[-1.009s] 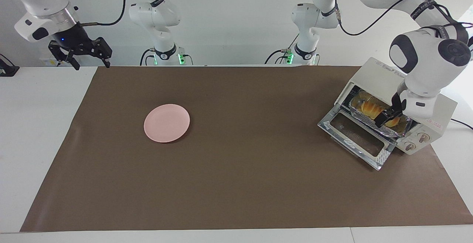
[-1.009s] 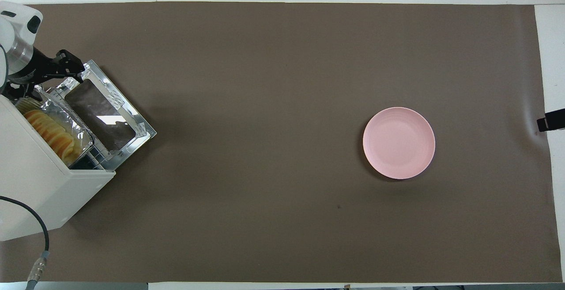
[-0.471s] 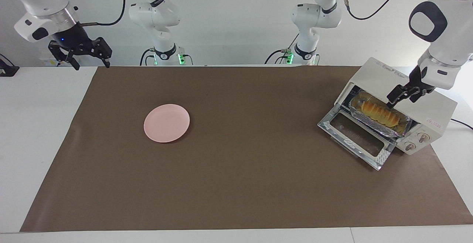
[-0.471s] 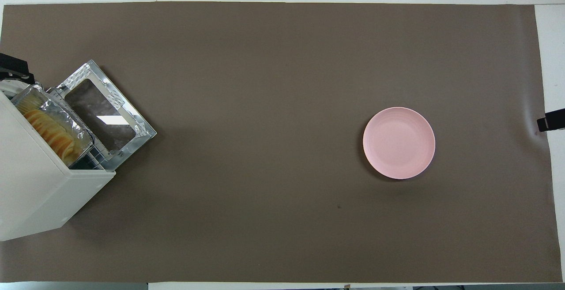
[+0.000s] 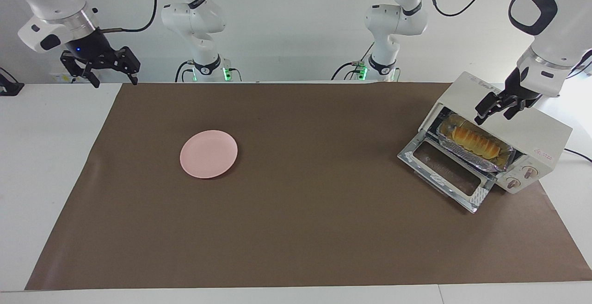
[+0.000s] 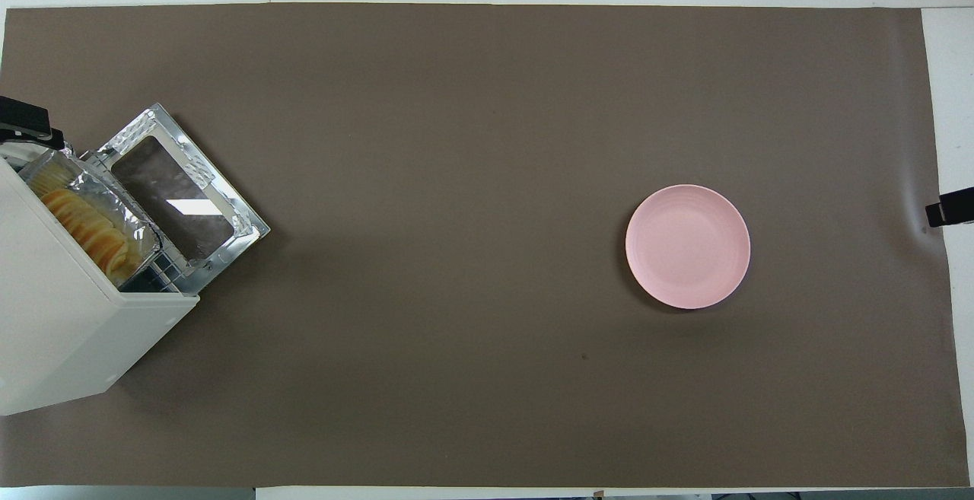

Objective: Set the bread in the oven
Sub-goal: 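Open the left gripper and draw it back out of the oven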

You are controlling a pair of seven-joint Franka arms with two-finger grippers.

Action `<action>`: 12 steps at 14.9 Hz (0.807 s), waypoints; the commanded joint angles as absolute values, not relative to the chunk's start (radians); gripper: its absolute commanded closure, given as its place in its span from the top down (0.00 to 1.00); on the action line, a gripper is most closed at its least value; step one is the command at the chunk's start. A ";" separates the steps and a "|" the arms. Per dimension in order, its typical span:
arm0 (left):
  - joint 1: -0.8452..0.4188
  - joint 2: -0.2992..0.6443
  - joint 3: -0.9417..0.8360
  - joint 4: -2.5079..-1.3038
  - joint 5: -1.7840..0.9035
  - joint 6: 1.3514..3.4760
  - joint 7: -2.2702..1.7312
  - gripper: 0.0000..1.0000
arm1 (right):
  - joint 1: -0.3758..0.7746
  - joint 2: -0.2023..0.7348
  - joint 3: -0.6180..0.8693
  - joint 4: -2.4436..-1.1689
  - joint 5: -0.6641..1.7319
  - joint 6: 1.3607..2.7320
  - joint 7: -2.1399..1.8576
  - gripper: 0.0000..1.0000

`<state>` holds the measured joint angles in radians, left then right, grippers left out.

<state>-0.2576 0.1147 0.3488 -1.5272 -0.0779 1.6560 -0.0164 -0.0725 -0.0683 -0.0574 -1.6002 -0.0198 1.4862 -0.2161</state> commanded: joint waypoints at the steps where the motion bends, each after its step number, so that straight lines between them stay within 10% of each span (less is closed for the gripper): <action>1: -0.226 0.062 0.284 -1.572 -0.091 1.635 -0.002 1.00 | -0.075 -0.094 -0.054 -1.628 -0.031 1.482 -0.225 1.00; 12: -0.069 -0.029 0.045 -1.669 -0.075 1.580 0.005 1.00 | -0.075 -0.094 -0.052 -1.628 -0.031 1.482 -0.225 1.00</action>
<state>-0.1251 0.0049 0.1077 -1.6278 -0.0778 1.5932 -0.0119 -0.0725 -0.0683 -0.0574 -1.6002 -0.0198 1.4862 -0.2161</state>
